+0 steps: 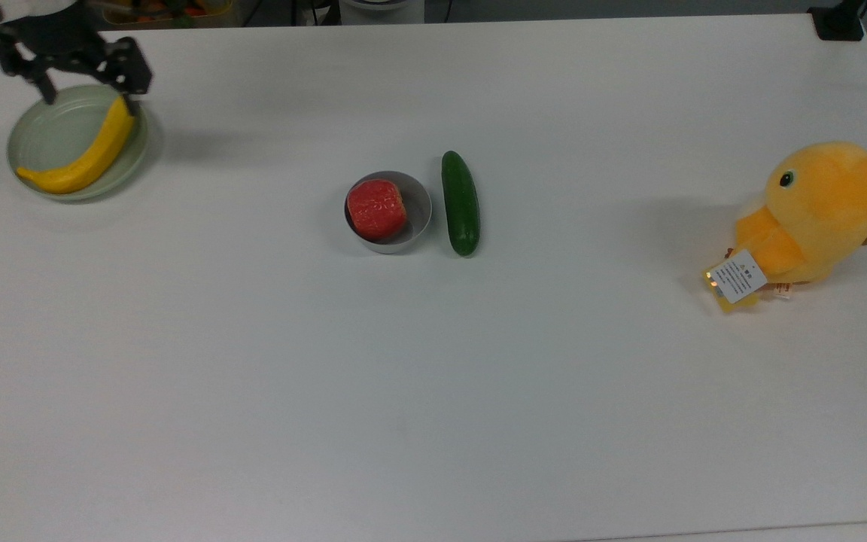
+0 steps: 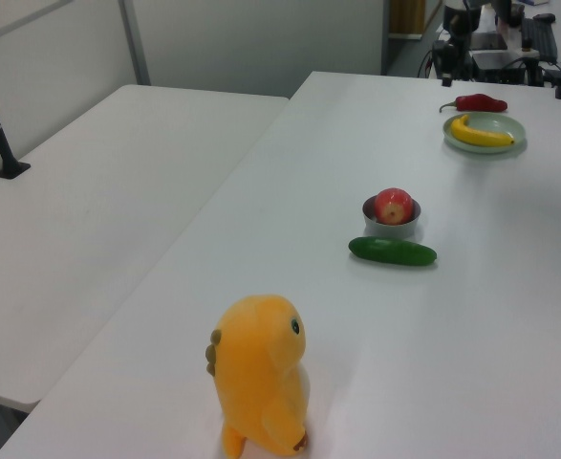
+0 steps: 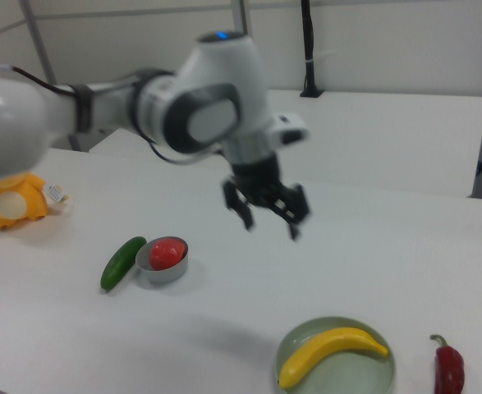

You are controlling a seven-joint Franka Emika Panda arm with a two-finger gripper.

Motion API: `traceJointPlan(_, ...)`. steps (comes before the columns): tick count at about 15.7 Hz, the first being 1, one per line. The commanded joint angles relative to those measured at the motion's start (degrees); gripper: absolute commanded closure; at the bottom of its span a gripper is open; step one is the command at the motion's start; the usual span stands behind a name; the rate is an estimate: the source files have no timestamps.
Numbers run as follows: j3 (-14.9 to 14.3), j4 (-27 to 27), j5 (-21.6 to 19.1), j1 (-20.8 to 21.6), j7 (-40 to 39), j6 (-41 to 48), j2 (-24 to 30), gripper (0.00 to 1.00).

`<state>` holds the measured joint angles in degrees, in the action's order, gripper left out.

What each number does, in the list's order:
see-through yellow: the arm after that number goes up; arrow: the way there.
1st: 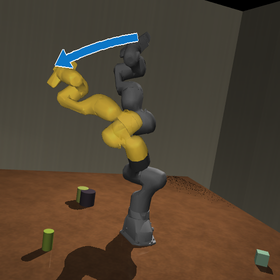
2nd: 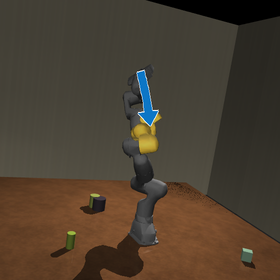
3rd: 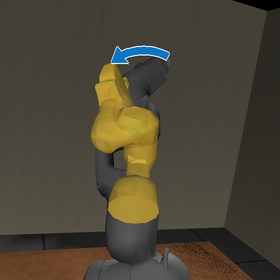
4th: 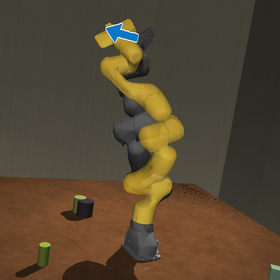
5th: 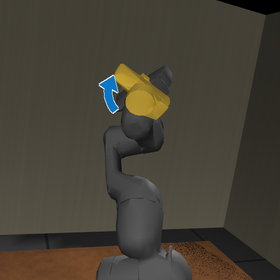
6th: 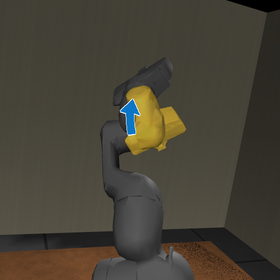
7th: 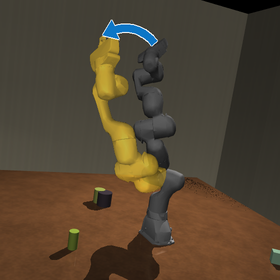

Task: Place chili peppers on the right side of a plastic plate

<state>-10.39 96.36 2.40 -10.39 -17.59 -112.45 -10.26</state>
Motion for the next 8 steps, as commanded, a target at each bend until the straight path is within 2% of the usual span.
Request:
traceJointPlan(1, 0.8, 1.9, -5.2, 6.2, 9.3, 2.3, 5.9, 0.00)
traceJointPlan(5, 1.9, 2.2, -5.6, 14.0, 18.5, 2.6, 7.3, 0.00)
traceJointPlan(8, 1.9, 2.3, -5.6, 19.2, 20.7, 4.4, 7.3, 0.00)
